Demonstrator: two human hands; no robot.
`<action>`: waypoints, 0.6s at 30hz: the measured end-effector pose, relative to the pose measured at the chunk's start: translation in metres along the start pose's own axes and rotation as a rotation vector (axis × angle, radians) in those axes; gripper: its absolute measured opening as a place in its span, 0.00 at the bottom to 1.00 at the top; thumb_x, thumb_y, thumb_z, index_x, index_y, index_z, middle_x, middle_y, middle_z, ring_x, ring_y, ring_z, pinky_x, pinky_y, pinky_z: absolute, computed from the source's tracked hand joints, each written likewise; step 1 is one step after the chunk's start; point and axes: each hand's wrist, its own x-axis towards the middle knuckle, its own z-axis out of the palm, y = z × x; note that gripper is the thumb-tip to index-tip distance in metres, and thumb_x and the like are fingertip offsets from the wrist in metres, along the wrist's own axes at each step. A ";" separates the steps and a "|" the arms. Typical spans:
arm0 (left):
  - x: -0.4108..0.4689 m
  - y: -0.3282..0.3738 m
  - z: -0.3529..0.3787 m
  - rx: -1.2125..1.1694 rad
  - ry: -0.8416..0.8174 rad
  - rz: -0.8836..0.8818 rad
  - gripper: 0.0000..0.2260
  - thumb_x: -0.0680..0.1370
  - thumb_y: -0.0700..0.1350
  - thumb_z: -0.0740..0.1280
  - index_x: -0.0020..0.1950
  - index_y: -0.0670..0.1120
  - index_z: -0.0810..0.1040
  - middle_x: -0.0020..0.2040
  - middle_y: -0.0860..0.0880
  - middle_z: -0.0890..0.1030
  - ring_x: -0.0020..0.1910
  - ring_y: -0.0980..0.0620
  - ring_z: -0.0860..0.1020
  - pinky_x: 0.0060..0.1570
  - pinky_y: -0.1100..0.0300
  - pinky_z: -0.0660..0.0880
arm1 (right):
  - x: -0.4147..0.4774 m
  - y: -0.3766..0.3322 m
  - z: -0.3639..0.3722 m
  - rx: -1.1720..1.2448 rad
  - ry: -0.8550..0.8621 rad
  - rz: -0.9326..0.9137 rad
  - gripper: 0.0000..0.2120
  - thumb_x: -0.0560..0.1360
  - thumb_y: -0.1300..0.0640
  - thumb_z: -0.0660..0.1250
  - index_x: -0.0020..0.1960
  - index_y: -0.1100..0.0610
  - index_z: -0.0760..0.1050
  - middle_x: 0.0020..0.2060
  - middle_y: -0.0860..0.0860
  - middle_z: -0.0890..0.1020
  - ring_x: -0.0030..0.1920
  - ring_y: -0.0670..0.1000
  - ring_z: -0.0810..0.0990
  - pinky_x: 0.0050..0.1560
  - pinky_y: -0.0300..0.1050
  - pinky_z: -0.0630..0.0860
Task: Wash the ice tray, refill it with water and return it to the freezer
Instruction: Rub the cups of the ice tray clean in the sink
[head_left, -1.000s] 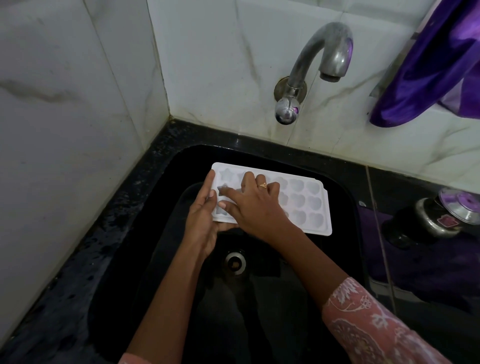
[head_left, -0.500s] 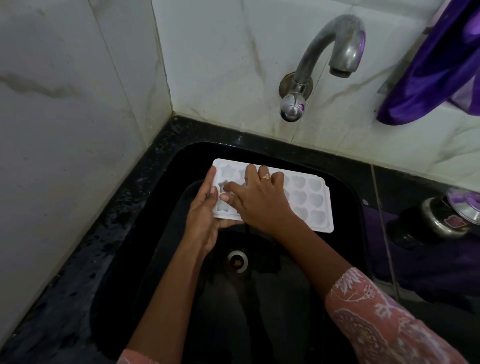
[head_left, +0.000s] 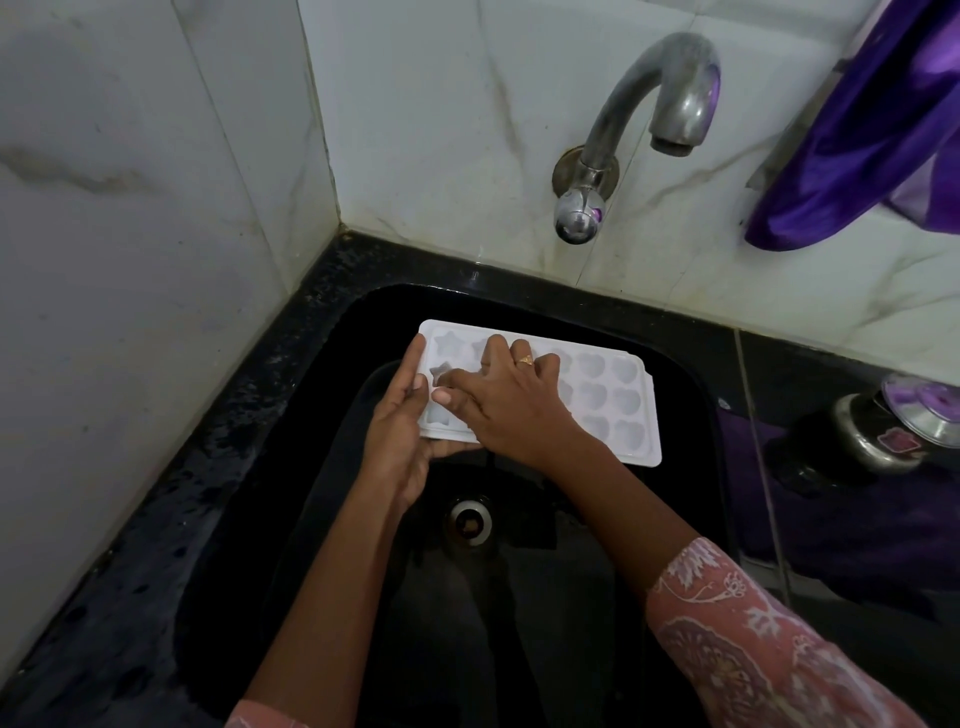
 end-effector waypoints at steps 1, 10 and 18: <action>0.000 0.000 0.000 0.002 0.002 0.002 0.17 0.82 0.43 0.55 0.68 0.59 0.69 0.58 0.55 0.77 0.49 0.54 0.82 0.37 0.50 0.81 | -0.002 0.001 -0.001 0.002 -0.007 0.005 0.32 0.73 0.34 0.37 0.63 0.44 0.71 0.55 0.55 0.69 0.56 0.55 0.67 0.52 0.51 0.58; -0.005 0.000 0.002 0.009 0.048 0.016 0.17 0.82 0.44 0.56 0.69 0.56 0.69 0.53 0.60 0.76 0.51 0.55 0.78 0.39 0.49 0.81 | -0.045 0.034 -0.012 0.080 0.121 0.174 0.18 0.80 0.44 0.49 0.66 0.43 0.67 0.47 0.48 0.61 0.51 0.49 0.62 0.47 0.44 0.48; -0.006 -0.002 0.001 0.010 0.065 -0.009 0.17 0.82 0.43 0.55 0.69 0.56 0.69 0.54 0.58 0.76 0.52 0.51 0.77 0.34 0.49 0.81 | -0.100 0.069 -0.003 0.031 0.300 0.396 0.16 0.77 0.48 0.53 0.61 0.47 0.72 0.45 0.48 0.62 0.46 0.47 0.59 0.48 0.47 0.53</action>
